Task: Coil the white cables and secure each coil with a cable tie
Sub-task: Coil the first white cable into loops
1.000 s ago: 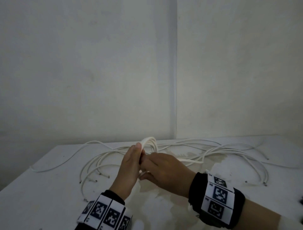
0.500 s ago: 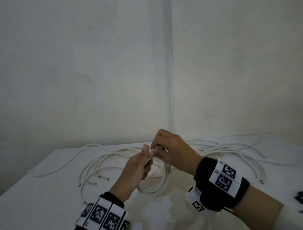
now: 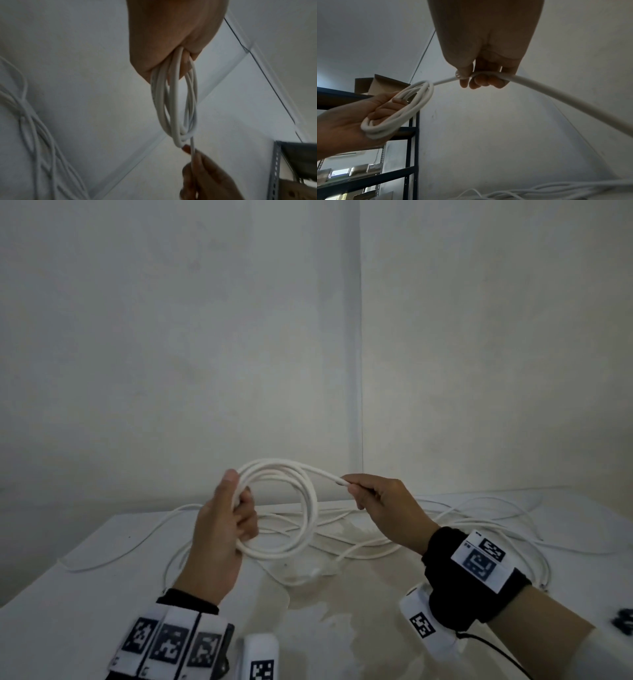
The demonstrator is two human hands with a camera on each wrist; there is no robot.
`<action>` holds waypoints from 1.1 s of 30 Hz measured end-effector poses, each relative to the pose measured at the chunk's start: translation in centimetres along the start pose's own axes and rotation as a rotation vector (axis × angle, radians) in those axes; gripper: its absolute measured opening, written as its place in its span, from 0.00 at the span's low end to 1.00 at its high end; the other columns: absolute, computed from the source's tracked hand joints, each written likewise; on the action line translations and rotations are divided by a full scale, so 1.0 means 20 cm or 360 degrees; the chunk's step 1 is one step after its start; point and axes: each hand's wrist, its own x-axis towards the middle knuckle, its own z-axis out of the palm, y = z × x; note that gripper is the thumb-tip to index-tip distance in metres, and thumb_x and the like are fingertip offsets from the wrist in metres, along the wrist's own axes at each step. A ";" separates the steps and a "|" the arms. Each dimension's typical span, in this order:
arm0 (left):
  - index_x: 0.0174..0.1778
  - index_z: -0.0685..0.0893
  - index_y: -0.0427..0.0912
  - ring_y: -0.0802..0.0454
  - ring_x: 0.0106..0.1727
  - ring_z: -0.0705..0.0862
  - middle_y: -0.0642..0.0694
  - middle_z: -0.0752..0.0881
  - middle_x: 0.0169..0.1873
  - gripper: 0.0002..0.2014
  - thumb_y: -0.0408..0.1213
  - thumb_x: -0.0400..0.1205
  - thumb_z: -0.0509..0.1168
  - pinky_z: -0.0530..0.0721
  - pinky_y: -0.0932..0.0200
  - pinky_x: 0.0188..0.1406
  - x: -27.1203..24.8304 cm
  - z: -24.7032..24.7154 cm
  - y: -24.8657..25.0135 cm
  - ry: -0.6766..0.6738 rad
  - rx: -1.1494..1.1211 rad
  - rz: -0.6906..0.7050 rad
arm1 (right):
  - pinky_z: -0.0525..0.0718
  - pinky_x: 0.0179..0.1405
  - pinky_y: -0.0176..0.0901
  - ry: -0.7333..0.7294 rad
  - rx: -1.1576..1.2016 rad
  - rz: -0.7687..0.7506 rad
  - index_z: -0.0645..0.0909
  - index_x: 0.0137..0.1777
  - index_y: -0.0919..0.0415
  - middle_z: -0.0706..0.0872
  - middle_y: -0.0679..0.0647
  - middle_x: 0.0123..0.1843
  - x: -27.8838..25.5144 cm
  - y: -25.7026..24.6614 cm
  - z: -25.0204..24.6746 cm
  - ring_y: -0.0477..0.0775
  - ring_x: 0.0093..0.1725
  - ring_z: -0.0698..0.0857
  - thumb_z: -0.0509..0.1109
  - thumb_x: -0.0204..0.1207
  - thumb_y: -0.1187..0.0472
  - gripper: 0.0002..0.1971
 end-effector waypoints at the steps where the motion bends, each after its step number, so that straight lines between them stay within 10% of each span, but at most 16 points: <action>1: 0.30 0.70 0.43 0.62 0.13 0.59 0.56 0.64 0.14 0.19 0.47 0.85 0.53 0.60 0.69 0.13 0.02 -0.02 0.02 0.0045 -0.0066 0.0024 | 0.70 0.32 0.26 -0.0002 -0.0001 0.0009 0.83 0.60 0.63 0.72 0.44 0.28 0.00 0.01 0.00 0.42 0.31 0.72 0.61 0.82 0.66 0.12; 7: 0.30 0.70 0.45 0.62 0.13 0.60 0.56 0.65 0.14 0.18 0.49 0.84 0.54 0.61 0.70 0.13 0.07 -0.12 0.05 0.0212 -0.0153 0.0110 | 0.72 0.39 0.21 -0.0076 -0.0109 0.0016 0.81 0.64 0.62 0.80 0.37 0.36 -0.05 0.06 0.06 0.34 0.36 0.79 0.61 0.82 0.66 0.14; 12: 0.30 0.70 0.47 0.61 0.14 0.61 0.57 0.66 0.14 0.18 0.52 0.84 0.54 0.60 0.70 0.13 0.10 -0.14 0.07 0.0335 -0.0248 0.0159 | 0.77 0.53 0.46 -0.0309 -0.0498 -0.0059 0.71 0.74 0.56 0.86 0.60 0.56 -0.08 0.12 0.10 0.59 0.54 0.83 0.56 0.84 0.61 0.19; 15: 0.31 0.70 0.47 0.61 0.15 0.61 0.57 0.66 0.15 0.18 0.51 0.84 0.54 0.61 0.69 0.14 0.12 -0.13 0.06 0.0391 -0.0223 0.0210 | 0.73 0.46 0.47 -0.0518 -0.0915 -0.0075 0.62 0.79 0.53 0.81 0.61 0.54 -0.11 0.10 0.13 0.62 0.52 0.80 0.53 0.85 0.59 0.21; 18: 0.30 0.69 0.47 0.61 0.16 0.62 0.58 0.65 0.15 0.18 0.50 0.84 0.53 0.62 0.68 0.16 0.12 -0.08 0.02 0.0456 -0.0145 0.0256 | 0.73 0.22 0.37 -0.0377 -0.1192 -0.0453 0.84 0.58 0.57 0.83 0.51 0.36 -0.15 0.04 0.20 0.51 0.33 0.84 0.56 0.76 0.56 0.18; 22: 0.29 0.66 0.46 0.61 0.18 0.62 0.55 0.66 0.18 0.18 0.47 0.86 0.52 0.62 0.66 0.21 0.12 -0.02 -0.02 0.0516 0.0126 0.0349 | 0.57 0.15 0.33 -0.0116 -0.1360 -0.0722 0.82 0.33 0.50 0.79 0.44 0.27 -0.19 -0.07 0.28 0.44 0.21 0.78 0.54 0.73 0.53 0.15; 33: 0.33 0.71 0.41 0.59 0.20 0.71 0.47 0.72 0.24 0.18 0.48 0.85 0.52 0.70 0.65 0.19 -0.07 0.11 -0.22 -0.0011 0.0587 0.0192 | 0.62 0.18 0.36 -0.0144 -0.1396 -0.1210 0.81 0.34 0.57 0.83 0.50 0.30 -0.13 -0.24 0.27 0.47 0.21 0.78 0.60 0.74 0.55 0.12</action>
